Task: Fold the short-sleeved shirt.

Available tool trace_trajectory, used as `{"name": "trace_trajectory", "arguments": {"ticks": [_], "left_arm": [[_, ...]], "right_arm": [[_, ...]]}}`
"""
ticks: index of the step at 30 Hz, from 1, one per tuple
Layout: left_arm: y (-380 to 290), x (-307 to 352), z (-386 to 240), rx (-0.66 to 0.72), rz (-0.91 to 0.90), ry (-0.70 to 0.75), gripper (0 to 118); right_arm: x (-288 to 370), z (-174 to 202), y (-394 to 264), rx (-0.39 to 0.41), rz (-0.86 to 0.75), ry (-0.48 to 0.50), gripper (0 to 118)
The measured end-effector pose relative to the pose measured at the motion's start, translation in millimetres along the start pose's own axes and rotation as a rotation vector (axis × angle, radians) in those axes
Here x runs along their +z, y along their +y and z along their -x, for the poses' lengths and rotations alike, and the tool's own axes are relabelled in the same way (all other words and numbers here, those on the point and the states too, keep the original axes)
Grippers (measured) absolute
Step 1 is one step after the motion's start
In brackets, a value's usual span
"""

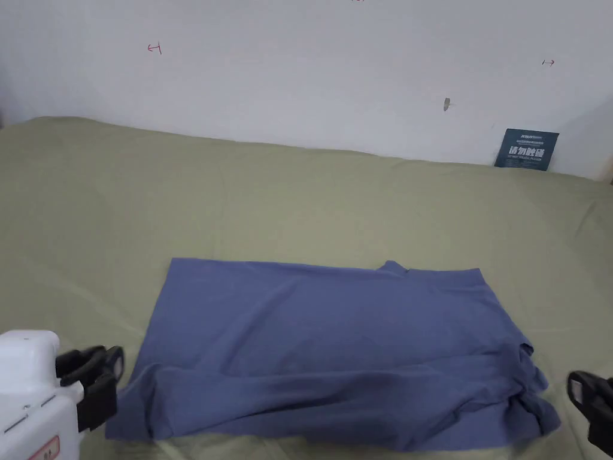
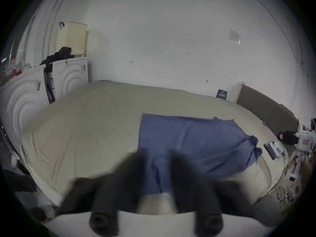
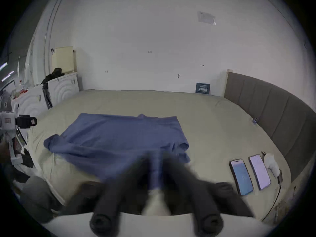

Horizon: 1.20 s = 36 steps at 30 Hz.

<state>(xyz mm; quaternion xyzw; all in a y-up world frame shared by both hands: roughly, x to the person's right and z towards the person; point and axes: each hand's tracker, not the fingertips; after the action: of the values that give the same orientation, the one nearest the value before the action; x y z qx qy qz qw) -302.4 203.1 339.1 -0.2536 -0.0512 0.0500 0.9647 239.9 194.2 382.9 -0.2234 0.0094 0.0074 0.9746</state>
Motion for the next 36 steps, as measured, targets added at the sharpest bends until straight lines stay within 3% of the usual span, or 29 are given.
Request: {"name": "trace_trajectory", "arguments": {"ticks": [9, 10, 12, 13, 14, 20, 24, 25, 27, 28, 29, 30, 31, 34, 36], "left_arm": [[-33, -13, 18, 0.041, 0.191, -0.016, 0], [-36, -21, 22, 0.066, 0.220, -0.024, 5], [-38, -37, 23, 0.111, 0.254, -0.021, 64], [-38, -47, 24, 0.122, 0.276, -0.035, 87], [-38, -53, 25, 0.126, 0.264, -0.046, 92], [-32, -110, 18, 0.100, 0.308, 0.018, 92], [-33, -133, 18, 0.166, 0.383, 0.035, 90], [-33, -135, 19, 0.188, 0.392, 0.029, 85], [-31, -137, 17, 0.198, 0.399, 0.041, 50], [-31, -133, 15, 0.181, 0.382, 0.095, 27], [-30, -133, 15, 0.172, 0.373, 0.096, 12], [-29, -134, 20, 0.190, 0.368, 0.047, 11], [-28, -135, 22, 0.219, 0.369, 0.014, 11], [-27, -135, 22, 0.203, 0.381, 0.029, 10], [-27, -135, 20, 0.176, 0.382, 0.029, 10]], "right_arm": [[12, 8, -32, 0.017, 0.066, 0.002, 0], [10, 6, -32, 0.013, 0.071, 0.002, 0], [8, 5, -28, 0.000, 0.082, 0.005, 0], [8, 6, -26, -0.002, 0.083, 0.006, 0], [7, 5, -25, -0.004, 0.081, -0.001, 0], [-5, -14, -17, -0.032, 0.084, -0.013, 0], [-21, -30, -13, -0.040, 0.119, -0.035, 0], [-28, -38, -13, -0.070, 0.166, -0.024, 0], [-49, -50, -14, -0.116, 0.234, -0.010, 4], [-61, -55, -13, -0.131, 0.284, -0.004, 18], [-71, -59, -14, -0.134, 0.319, 0.006, 54], [-87, -64, -15, -0.137, 0.372, 0.025, 83], [-103, -67, -17, -0.131, 0.437, 0.032, 99], [-141, -73, -24, -0.105, 0.487, -0.014, 92], [-159, -76, -24, -0.137, 0.498, -0.015, 92]]}}
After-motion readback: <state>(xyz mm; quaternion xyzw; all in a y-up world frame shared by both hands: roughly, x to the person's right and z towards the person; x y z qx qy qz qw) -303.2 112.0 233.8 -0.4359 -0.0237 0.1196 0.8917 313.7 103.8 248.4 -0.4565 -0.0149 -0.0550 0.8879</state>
